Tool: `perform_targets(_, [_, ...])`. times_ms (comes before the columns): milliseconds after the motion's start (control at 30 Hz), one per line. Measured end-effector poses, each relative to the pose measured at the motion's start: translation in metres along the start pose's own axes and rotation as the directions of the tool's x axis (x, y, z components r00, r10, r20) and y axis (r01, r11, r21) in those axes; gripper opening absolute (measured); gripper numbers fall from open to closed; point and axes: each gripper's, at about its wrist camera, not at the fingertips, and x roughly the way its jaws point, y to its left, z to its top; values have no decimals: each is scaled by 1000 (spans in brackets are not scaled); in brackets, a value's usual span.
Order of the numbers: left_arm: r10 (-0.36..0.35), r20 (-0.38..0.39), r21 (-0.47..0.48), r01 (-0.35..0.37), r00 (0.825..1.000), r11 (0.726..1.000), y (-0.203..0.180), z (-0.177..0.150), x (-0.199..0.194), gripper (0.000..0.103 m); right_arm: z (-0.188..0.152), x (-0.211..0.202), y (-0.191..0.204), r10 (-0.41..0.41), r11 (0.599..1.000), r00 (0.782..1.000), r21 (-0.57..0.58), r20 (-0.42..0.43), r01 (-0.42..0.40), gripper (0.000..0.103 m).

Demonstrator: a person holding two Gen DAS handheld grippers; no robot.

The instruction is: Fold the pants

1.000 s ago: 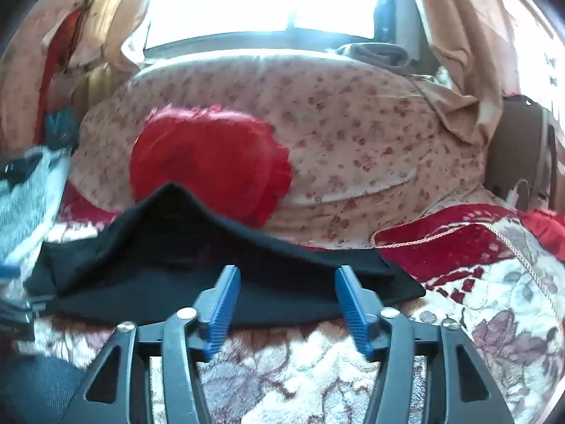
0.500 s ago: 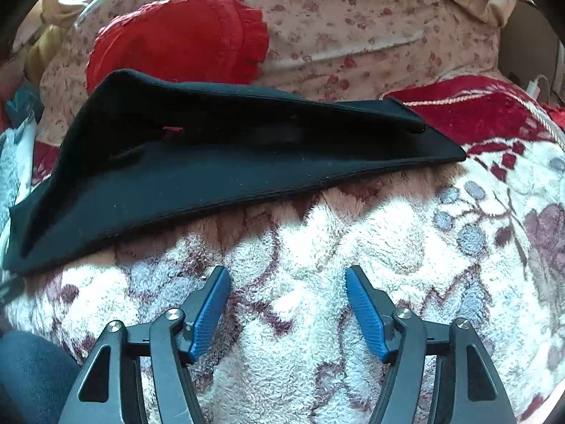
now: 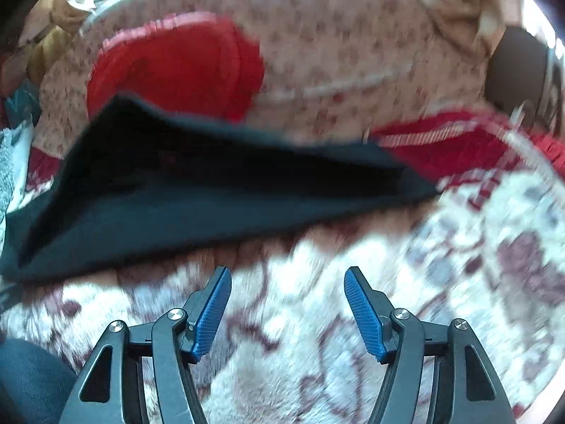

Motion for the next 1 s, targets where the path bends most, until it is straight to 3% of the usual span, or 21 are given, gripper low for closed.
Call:
perform_targets(67, [1,6,0,-1,1000,1000,1,0,-1,101,7,-12,1,-16,1000,998,5,68,16,64])
perform_targets(167, [1,12,-1,-1,1000,1000,1,0,-2,101,13,-14,3,-35,999,996,-11,86,37,64])
perform_targets(367, [21,37,4,-21,999,1000,-1,1,-7,101,9,-4,6,-44,999,998,2,54,44,64])
perform_targets(500, [26,46,13,-27,999,1000,-3,1,-8,101,-2,-12,-23,18,1000,999,-14,45,-18,64])
perform_targets(1000, [14,26,13,-15,1000,1000,-3,2,-3,101,-2,-8,-19,45,998,999,-41,27,-44,64])
